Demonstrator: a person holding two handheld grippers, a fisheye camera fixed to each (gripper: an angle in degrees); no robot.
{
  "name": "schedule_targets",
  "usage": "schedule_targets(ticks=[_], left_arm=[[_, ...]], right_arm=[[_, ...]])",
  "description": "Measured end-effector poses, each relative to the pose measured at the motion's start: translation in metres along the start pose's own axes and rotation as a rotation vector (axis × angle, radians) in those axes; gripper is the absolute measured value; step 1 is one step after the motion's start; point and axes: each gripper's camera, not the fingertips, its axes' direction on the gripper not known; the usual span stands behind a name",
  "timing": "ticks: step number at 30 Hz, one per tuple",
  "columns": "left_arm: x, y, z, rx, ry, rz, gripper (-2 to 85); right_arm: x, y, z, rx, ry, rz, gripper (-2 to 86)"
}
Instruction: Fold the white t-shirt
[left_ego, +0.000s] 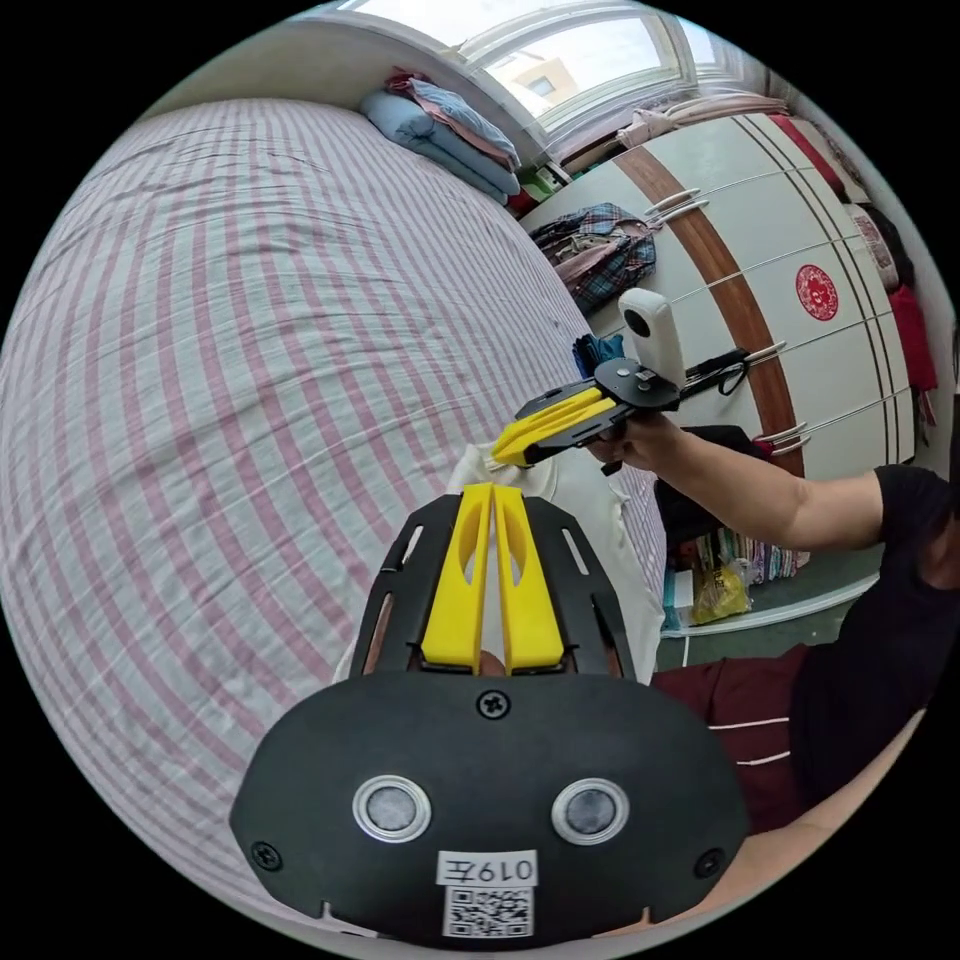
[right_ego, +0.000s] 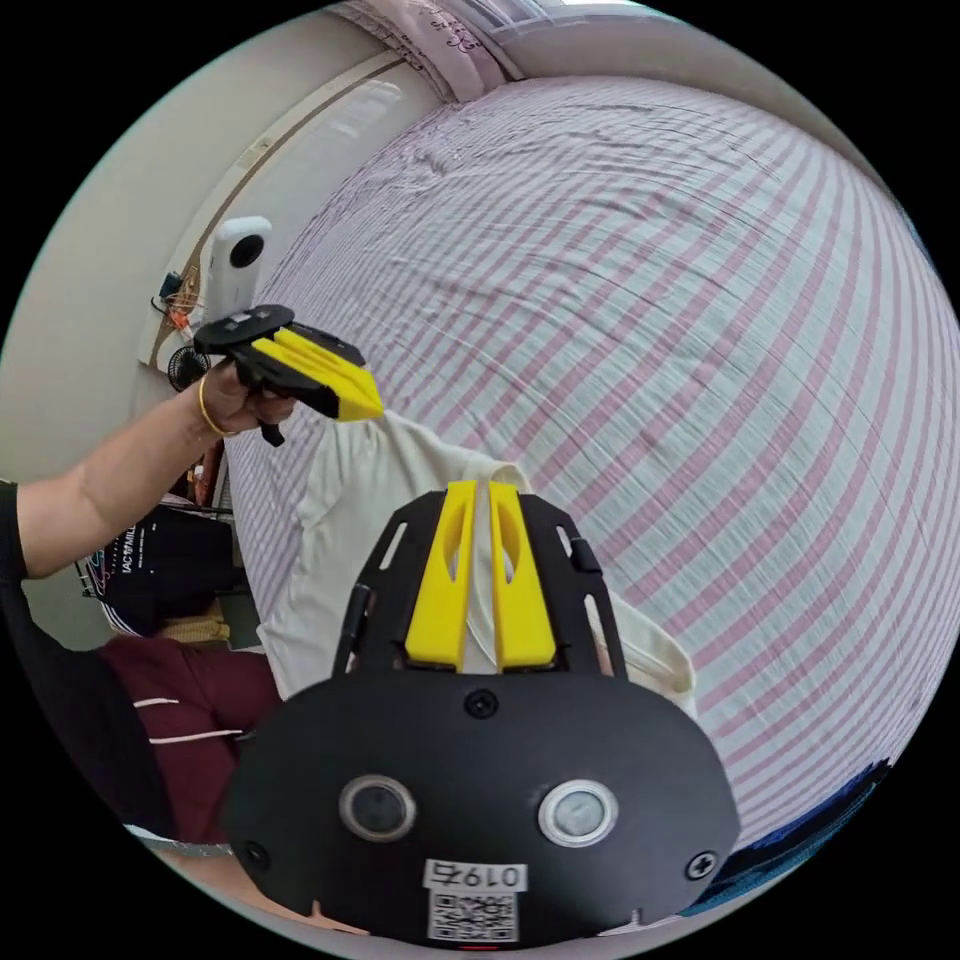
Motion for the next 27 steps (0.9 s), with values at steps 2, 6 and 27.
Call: schedule_targets(ticks=[2, 6, 27], left_arm=[[-0.002, 0.033, -0.004, -0.005, -0.045, -0.024, 0.7], [-0.011, 0.071, -0.005, -0.007, -0.116, -0.079, 0.7], [-0.058, 0.226, -0.018, 0.005, -0.183, -0.355, 0.6]], right_arm=[[0.007, 0.006, 0.011, 0.008, -0.056, 0.049, 5.7], [0.024, 0.022, 0.034, 0.031, -0.147, 0.155, 5.9], [0.043, 0.145, 0.115, 0.15, -0.168, 0.287, -0.6]])
